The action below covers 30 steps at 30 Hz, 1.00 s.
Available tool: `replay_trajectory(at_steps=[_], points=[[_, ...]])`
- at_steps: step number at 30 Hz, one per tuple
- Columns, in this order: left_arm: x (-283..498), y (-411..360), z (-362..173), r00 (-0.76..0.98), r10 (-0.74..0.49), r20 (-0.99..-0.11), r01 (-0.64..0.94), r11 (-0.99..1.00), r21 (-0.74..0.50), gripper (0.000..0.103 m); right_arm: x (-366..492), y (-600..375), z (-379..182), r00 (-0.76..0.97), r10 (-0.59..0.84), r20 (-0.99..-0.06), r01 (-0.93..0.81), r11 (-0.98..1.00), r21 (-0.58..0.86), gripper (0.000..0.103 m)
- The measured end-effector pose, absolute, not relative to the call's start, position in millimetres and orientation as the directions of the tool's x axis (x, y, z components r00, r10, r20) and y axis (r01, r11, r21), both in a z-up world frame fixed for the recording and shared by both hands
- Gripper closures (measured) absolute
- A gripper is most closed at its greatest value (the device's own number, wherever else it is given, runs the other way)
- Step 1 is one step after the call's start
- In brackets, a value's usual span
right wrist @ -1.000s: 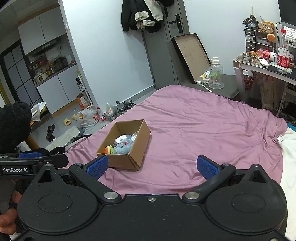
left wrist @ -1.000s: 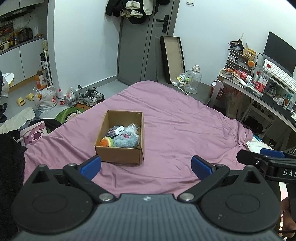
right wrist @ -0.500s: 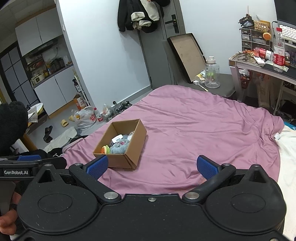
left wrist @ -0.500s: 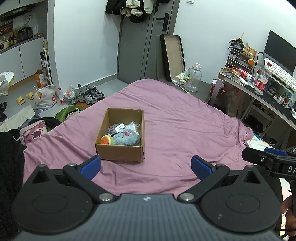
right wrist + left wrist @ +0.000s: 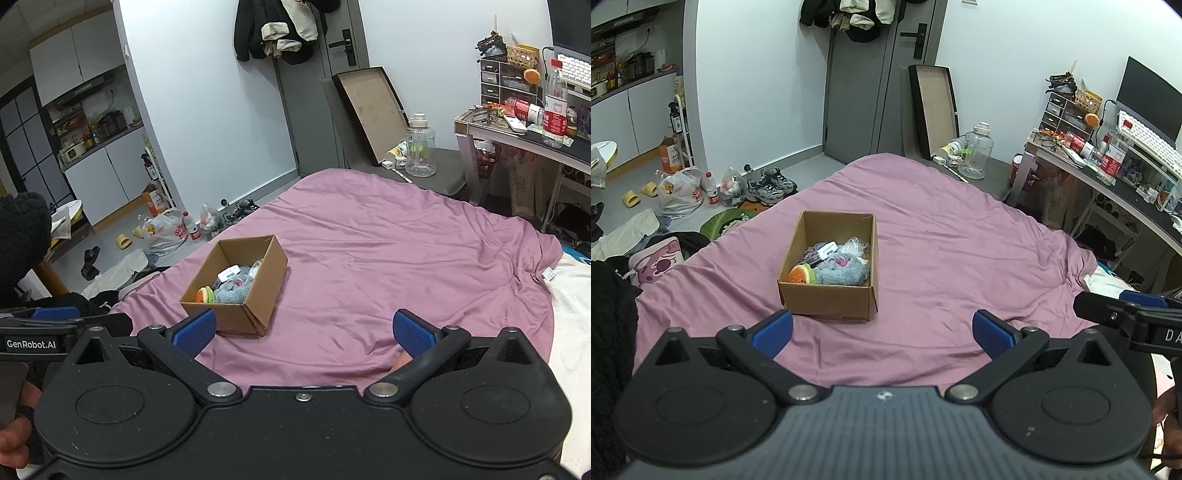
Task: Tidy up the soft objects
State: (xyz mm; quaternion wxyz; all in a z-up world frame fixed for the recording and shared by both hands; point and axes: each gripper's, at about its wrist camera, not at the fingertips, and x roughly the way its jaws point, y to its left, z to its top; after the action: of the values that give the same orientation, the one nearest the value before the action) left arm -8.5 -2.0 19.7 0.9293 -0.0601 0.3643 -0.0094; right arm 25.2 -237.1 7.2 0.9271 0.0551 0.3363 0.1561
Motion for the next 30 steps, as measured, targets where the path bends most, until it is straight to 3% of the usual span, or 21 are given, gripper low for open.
replay_trajectory(at_steps=[30], points=[[-10.0,-1.0,15.0,0.733,-0.058,-0.678,-0.033,0.992,-0.121,0.0,27.4,-235.6,1.6,0.715,0.322,-0.62,-0.254,0.947,0.198,0.0]])
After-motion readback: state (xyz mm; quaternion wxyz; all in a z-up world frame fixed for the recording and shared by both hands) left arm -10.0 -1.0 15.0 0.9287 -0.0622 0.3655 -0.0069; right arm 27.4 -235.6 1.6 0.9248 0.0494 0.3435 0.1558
